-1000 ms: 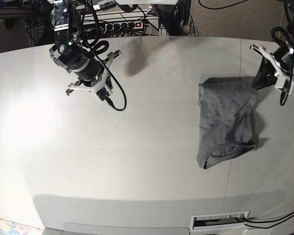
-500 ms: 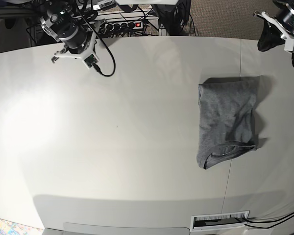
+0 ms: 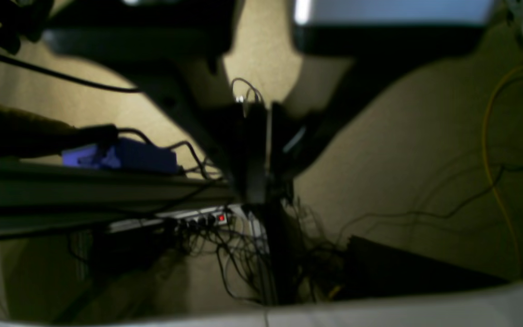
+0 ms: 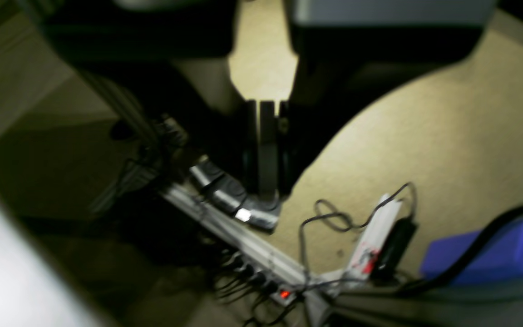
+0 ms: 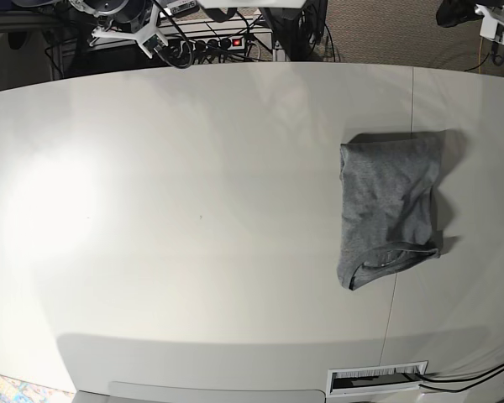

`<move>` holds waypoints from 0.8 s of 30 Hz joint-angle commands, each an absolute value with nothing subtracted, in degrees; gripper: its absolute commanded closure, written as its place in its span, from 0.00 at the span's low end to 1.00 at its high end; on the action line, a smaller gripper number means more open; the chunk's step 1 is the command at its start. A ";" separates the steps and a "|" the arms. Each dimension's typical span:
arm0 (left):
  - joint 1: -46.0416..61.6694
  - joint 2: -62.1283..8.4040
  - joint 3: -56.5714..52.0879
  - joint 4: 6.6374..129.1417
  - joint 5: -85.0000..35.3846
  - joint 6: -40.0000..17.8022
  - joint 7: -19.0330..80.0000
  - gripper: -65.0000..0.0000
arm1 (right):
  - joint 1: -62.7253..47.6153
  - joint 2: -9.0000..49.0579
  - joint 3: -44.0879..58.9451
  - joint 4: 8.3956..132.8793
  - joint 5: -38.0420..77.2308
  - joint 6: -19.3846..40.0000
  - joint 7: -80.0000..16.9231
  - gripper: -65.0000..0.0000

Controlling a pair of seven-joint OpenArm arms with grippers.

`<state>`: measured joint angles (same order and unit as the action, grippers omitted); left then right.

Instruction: Fold the T-shirt properly

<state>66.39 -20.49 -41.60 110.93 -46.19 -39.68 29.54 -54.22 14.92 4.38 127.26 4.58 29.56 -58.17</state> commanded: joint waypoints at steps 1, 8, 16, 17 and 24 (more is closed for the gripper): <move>67.72 -20.93 -42.13 111.07 -47.16 -40.00 28.32 1.00 | -55.86 15.25 4.60 128.07 5.58 29.50 -57.19 1.00; 67.07 -20.95 -39.51 102.04 -44.12 -40.00 24.03 1.00 | -58.98 15.25 4.56 121.95 5.78 29.50 -53.21 1.00; 65.21 -21.30 -26.96 86.70 -27.97 -35.68 7.53 1.00 | -54.46 15.22 4.56 101.73 5.76 29.52 -46.28 1.00; 64.16 -21.28 -24.84 84.73 -25.26 -34.54 6.07 1.00 | -53.12 15.25 4.56 98.74 5.76 29.52 -45.56 1.00; 52.77 -21.26 -10.15 70.13 -16.12 -25.23 -0.73 1.00 | -41.52 15.20 3.77 79.44 5.78 29.50 -42.00 1.00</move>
<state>51.37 -20.71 -9.74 69.56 -15.70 -24.86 -0.12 -40.80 14.79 3.68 78.59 5.50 29.36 -42.41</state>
